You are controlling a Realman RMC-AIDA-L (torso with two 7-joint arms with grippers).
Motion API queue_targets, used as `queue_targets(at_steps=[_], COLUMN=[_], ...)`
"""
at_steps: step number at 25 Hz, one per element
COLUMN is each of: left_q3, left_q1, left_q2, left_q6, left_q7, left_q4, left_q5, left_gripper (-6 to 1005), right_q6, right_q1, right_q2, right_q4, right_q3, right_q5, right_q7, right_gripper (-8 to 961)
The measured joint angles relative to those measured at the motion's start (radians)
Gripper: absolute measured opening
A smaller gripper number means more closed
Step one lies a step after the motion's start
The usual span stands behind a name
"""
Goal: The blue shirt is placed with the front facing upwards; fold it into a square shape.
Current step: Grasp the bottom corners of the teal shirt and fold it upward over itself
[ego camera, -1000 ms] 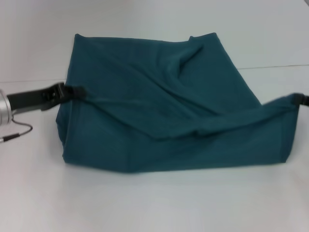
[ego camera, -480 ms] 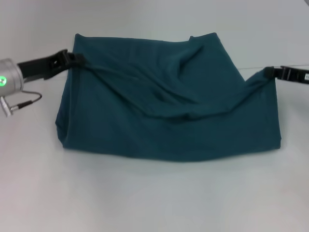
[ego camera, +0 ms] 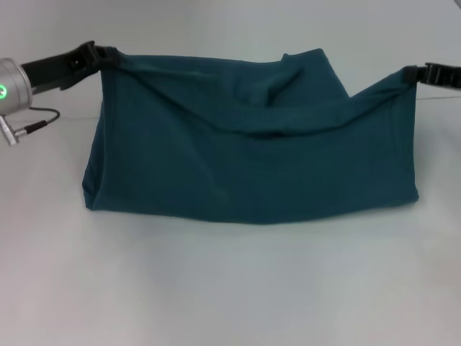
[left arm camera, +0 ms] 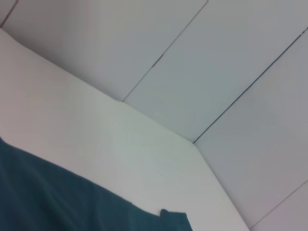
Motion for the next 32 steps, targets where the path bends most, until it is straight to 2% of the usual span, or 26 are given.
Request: queue_targets(at_steps=[4, 11, 17, 32], left_q3=[0.000, 0.000, -0.001, 0.010], left_q1=[0.001, 0.013, 0.022, 0.024], left_q2=[0.001, -0.017, -0.047, -0.058], left_q6=[-0.010, -0.080, -0.133, -0.157], left_q7=[0.002, 0.040, 0.108, 0.151], left_q4=[-0.001, -0.049, -0.067, -0.084], left_q5=[-0.015, -0.023, -0.064, -0.087], left_gripper=[20, 20, 21, 20], right_q6=[0.004, 0.090, 0.184, 0.293], right_q1=[0.008, 0.017, 0.033, 0.066], right_q2=[-0.003, 0.006, 0.014, 0.038], right_q4=[-0.009, 0.043, 0.098, 0.146], right_q3=[-0.020, -0.059, -0.080, -0.093], right_q5=[0.000, 0.000, 0.000, -0.001], right_q7=[0.012, 0.001, -0.032, -0.078], right_gripper=[5, 5, 8, 37])
